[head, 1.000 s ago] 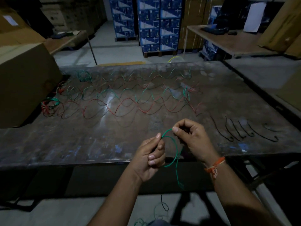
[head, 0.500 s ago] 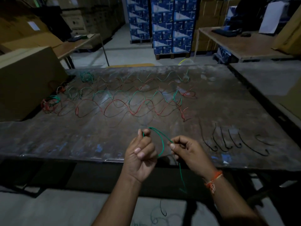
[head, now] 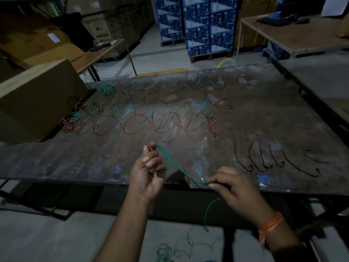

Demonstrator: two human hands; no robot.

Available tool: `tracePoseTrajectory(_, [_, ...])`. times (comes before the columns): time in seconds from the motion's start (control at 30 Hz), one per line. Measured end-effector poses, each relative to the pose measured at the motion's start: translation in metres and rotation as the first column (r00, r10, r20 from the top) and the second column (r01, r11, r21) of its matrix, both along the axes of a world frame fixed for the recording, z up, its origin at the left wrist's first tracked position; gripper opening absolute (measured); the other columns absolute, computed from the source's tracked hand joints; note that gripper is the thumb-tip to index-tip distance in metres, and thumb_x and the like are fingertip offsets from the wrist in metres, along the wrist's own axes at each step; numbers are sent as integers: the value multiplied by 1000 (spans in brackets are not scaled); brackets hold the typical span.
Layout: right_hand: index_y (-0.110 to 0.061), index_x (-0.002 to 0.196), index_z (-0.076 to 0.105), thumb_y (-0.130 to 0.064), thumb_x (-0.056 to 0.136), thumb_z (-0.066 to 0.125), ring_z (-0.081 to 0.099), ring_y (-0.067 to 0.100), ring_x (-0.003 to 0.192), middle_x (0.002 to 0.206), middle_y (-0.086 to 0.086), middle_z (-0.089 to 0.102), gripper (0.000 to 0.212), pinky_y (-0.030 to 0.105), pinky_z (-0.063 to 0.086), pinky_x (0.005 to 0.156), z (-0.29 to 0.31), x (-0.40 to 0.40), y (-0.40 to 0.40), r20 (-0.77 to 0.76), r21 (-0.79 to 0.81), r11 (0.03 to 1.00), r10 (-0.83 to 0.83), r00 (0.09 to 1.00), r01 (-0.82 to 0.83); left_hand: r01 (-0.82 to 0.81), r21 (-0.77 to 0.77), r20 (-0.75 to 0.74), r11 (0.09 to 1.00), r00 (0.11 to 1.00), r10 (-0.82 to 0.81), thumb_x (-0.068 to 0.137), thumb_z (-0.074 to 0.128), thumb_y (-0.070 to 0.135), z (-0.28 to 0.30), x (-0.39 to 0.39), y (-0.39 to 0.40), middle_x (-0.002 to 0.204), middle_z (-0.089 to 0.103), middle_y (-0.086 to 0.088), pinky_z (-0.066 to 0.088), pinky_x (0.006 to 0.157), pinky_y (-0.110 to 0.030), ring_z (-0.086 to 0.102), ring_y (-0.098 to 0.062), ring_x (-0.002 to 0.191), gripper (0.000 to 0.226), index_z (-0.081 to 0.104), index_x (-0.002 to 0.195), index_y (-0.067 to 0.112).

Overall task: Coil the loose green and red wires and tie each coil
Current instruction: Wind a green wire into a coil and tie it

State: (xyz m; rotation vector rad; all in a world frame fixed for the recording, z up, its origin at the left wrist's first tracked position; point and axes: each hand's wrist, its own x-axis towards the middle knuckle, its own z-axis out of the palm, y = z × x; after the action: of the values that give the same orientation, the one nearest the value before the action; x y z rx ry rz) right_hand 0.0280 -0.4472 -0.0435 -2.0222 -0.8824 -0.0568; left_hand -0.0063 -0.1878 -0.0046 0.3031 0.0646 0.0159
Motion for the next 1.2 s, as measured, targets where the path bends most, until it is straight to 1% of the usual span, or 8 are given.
tracePoseTrajectory(0.1, [-29, 100, 73, -36, 97, 61, 52, 12, 91, 92, -9, 51, 13, 30, 47, 75, 27, -4, 9, 159, -32, 993, 118, 980, -114, -152, 314, -141, 937, 969, 204, 99, 47, 22, 7, 4, -13, 54, 48, 9, 41, 41, -11, 50, -1, 46, 20, 61, 102, 8])
tracePoseTrajectory(0.23, [-14, 97, 77, -23, 96, 64, 50, 17, 83, 89, 4, 51, 16, 27, 40, 68, 59, -6, 31, 359, 12, 978, 191, 913, -209, -196, 616, -92, 763, 944, 317, 106, 41, 20, 5, 6, -31, 59, 56, 4, 47, 48, -15, 62, -11, 54, 26, 59, 111, 2])
tracePoseTrajectory(0.43, [-13, 102, 77, -12, 93, 69, 49, 18, 84, 93, 1, 49, 12, 40, 50, 71, 78, 3, 60, 458, -12, 946, 292, 839, -323, -142, 815, 7, 562, 972, 235, 107, 39, 12, -1, -3, -39, 75, 67, -11, 52, 58, -27, 65, -19, 67, 35, 71, 94, 7])
tracePoseTrajectory(0.53, [-10, 103, 77, -5, 88, 71, 56, 21, 85, 92, 5, 57, 16, 39, 50, 69, 89, 16, 67, 439, -16, 943, 305, 845, -332, -97, 835, -6, 542, 983, 185, 104, 41, 7, 2, -7, -42, 60, 55, -8, 35, 42, -20, 49, -14, 46, 28, 58, 83, 3])
tracePoseTrajectory(0.67, [-9, 98, 77, 1, 86, 75, 64, 17, 88, 93, 4, 63, 16, 36, 54, 73, 96, 38, 73, 297, 90, 953, 251, 921, -289, -68, 760, 24, 646, 997, 77, 102, 42, 17, 4, -8, -33, 51, 36, -4, 17, 37, -14, 22, -5, 34, 32, 55, 75, 6])
tracePoseTrajectory(0.93, [-17, 100, 78, -21, 90, 76, 67, 11, 90, 94, 0, 69, 11, 28, 56, 80, 76, 65, 95, -89, 231, 971, 89, 992, -67, 103, 515, 53, 851, 987, -152, 99, 44, 22, 7, -5, 0, 48, 33, 11, 1, 43, -26, 26, 0, 34, 26, 61, 86, 6])
tracePoseTrajectory(1.03, [-9, 98, 76, -31, 101, 61, 60, 8, 75, 82, 8, 69, 27, 30, 50, 67, 64, 61, 107, -336, 188, 976, 169, 927, -110, 124, 394, 91, 911, 981, -174, 99, 50, 21, 12, -2, 10, 49, 40, 11, 17, 38, -19, 35, 1, 34, 20, 61, 87, 10])
tracePoseTrajectory(1.2, [-14, 81, 65, -24, 105, 51, 57, 6, 62, 68, -5, 64, 29, 25, 41, 64, 63, 43, 132, -690, 385, 921, 247, 680, 56, 143, 300, 127, 943, 974, -188, 94, 67, 18, 14, 2, 23, 52, 45, 9, 31, 37, -16, 42, 0, 35, 15, 57, 92, 7])
